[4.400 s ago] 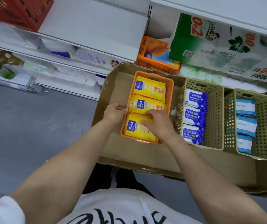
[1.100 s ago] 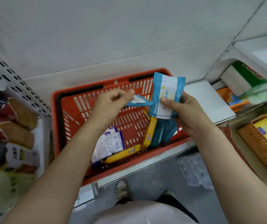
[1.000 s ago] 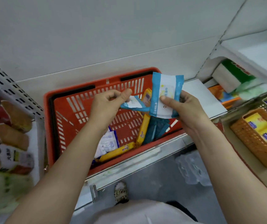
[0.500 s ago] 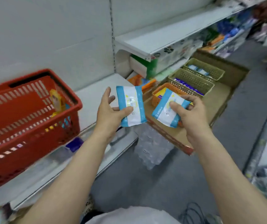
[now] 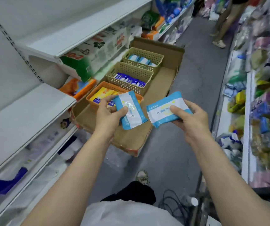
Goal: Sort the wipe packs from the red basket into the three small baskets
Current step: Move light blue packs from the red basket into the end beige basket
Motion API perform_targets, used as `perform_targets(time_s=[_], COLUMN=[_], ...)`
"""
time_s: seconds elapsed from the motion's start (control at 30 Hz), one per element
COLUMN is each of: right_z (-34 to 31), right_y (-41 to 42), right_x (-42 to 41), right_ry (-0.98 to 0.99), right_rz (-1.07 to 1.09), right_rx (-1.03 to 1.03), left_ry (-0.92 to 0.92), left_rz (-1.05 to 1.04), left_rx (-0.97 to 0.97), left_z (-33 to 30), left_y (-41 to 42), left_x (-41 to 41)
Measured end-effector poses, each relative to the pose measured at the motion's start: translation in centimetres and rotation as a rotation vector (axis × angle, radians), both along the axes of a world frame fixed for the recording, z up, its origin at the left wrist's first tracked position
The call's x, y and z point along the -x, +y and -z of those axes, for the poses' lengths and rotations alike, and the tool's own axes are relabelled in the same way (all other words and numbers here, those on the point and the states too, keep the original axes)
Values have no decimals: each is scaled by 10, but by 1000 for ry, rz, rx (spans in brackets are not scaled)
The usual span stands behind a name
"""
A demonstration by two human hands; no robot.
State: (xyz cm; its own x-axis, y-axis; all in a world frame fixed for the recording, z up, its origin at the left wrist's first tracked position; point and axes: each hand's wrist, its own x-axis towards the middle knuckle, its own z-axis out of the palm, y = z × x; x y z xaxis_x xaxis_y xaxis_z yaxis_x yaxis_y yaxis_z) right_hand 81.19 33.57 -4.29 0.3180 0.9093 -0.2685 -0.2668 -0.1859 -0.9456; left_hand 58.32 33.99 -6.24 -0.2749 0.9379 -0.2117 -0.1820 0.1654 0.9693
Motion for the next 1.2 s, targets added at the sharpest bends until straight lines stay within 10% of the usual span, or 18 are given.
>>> perform_targets(time_s=[0.6, 1.2], right_z=[14, 48], right_y=[276, 555], right_x=[-162, -173], right_ry=[-43, -192], right_rz=[-87, -693], right_rx=[190, 231], left_ry=[-213, -173], left_rz=[-10, -471], left_rx=[120, 187], left_z=[23, 44], left_y=[268, 418], left_x=[-169, -205])
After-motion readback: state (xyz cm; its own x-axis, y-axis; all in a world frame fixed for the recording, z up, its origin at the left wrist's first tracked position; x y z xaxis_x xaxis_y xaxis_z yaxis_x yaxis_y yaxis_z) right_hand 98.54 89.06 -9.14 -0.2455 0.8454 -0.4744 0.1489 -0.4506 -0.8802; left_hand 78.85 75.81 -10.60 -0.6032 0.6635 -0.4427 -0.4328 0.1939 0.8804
